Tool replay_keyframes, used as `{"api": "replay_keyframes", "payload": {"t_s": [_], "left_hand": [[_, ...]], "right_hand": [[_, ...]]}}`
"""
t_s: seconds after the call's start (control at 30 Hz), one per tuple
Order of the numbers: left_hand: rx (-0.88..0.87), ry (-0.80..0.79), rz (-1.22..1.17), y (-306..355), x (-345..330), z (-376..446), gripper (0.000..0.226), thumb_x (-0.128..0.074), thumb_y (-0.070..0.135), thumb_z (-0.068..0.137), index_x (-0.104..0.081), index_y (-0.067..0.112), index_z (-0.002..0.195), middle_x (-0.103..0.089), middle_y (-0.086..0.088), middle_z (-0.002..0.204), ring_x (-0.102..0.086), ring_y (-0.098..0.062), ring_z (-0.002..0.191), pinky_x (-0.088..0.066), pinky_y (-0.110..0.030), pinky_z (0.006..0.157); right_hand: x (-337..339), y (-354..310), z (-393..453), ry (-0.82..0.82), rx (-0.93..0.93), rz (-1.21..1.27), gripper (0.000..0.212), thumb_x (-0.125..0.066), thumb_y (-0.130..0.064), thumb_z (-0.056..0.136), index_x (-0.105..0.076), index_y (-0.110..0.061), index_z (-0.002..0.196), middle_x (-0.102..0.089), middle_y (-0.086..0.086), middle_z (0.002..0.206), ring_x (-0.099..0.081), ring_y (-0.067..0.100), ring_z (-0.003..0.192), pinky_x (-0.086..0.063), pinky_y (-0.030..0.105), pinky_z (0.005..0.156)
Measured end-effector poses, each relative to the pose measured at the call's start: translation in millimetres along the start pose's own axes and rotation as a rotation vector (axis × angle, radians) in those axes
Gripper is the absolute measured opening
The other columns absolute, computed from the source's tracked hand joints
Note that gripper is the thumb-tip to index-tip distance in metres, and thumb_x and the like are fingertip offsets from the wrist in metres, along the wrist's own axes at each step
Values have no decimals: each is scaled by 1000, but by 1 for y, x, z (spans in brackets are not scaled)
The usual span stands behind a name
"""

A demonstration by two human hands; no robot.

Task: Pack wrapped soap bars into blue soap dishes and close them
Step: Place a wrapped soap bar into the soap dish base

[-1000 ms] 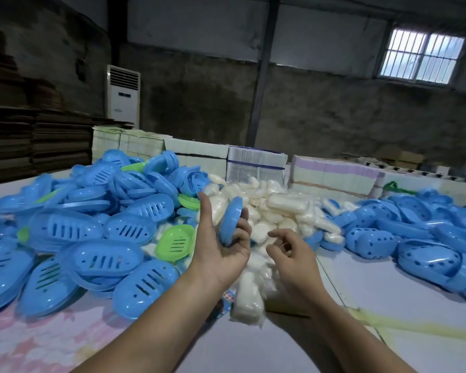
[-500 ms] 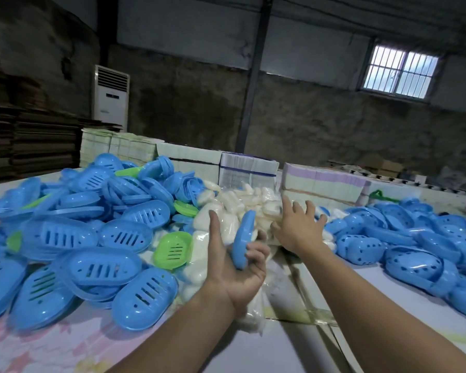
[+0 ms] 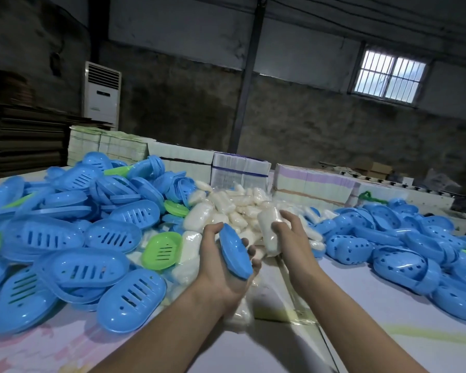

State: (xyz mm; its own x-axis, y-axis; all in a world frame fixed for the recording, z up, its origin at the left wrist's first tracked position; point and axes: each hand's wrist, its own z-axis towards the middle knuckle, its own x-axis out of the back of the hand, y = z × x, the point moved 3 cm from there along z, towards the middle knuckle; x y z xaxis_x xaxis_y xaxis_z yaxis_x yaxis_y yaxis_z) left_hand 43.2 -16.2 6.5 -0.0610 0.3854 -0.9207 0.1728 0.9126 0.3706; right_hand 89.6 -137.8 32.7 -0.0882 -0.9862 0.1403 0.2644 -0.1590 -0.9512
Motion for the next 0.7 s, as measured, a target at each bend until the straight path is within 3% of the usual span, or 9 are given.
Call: {"api": "replay_keyframes", "payload": {"t_s": [0.07, 0.13, 0.27, 0.3, 0.4, 0.5, 0.57, 0.6, 0.7], "left_hand": [[-39, 63, 64, -3, 2, 3, 34, -60, 44, 84, -64, 11, 84, -65, -9, 89, -60, -25, 76, -42, -31, 60], [-39, 70, 85, -7, 3, 4, 30, -59, 43, 88, -68, 14, 83, -70, -9, 94, -64, -29, 83, -47, -34, 63], [-22, -4, 174, -19, 1, 5, 40, -59, 44, 95, -76, 8, 90, -76, -13, 83, -74, -28, 74, -58, -35, 57], [-46, 4, 189, -22, 2, 6, 41, -60, 43, 96, -77, 6, 93, -76, -15, 85, -75, -28, 74, -59, -34, 57], [-108, 76, 190, -23, 5, 7, 41, -61, 44, 95, -72, 4, 98, -75, -16, 79, -75, -27, 70, -58, -32, 58], [-185, 78, 205, -14, 4, 9, 34, -62, 43, 95, -76, 12, 91, -75, -13, 80, -74, -27, 74, -57, -37, 66], [-244, 43, 221, -10, -1, 7, 32, -59, 40, 98, -81, 20, 84, -77, -9, 82, -76, -24, 73, -59, -34, 60], [-276, 35, 240, -9, -3, 5, 32, -55, 37, 101, -81, 25, 87, -78, -6, 83, -76, -22, 73, -59, -31, 56], [-364, 14, 358, -14, -6, 0, 30, -42, 33, 107, -71, 37, 107, -78, 4, 102, -75, -18, 93, -59, -31, 67]], "right_hand": [[3, 3, -18, -4, 43, 46, 35, -48, -36, 87, -47, -49, 120, -57, -2, 126, -59, 24, 112, -50, 50, 96], [5, 5, -30, 6, 144, -72, 36, -46, -40, 82, -45, -51, 117, -58, -6, 124, -59, 17, 108, -50, 40, 92], [-1, 7, -35, -56, 311, -380, 30, -46, -36, 96, -46, -40, 126, -58, -6, 124, -55, 13, 110, -47, 39, 95], [-4, 8, -36, -89, 309, -412, 29, -44, -40, 96, -51, -36, 124, -59, -7, 122, -55, 12, 110, -46, 39, 97], [-11, 8, -41, -225, 288, -433, 51, -37, -52, 87, -62, -30, 127, -64, -8, 118, -56, 11, 111, -44, 41, 100], [-10, 10, -37, -331, 243, -331, 47, -47, -42, 87, -61, -36, 132, -67, -15, 116, -60, 2, 108, -49, 31, 97], [-7, 9, -35, -348, 225, -272, 40, -56, -32, 92, -60, -42, 131, -66, -32, 96, -60, -13, 94, -47, 9, 81], [-5, 9, -34, -330, 228, -272, 39, -59, -29, 93, -60, -47, 127, -62, -37, 81, -58, -17, 83, -44, 4, 72], [-3, 8, -37, -266, 227, -266, 42, -64, -27, 91, -56, -52, 124, -52, -33, 54, -52, -12, 58, -38, 4, 56]]}}
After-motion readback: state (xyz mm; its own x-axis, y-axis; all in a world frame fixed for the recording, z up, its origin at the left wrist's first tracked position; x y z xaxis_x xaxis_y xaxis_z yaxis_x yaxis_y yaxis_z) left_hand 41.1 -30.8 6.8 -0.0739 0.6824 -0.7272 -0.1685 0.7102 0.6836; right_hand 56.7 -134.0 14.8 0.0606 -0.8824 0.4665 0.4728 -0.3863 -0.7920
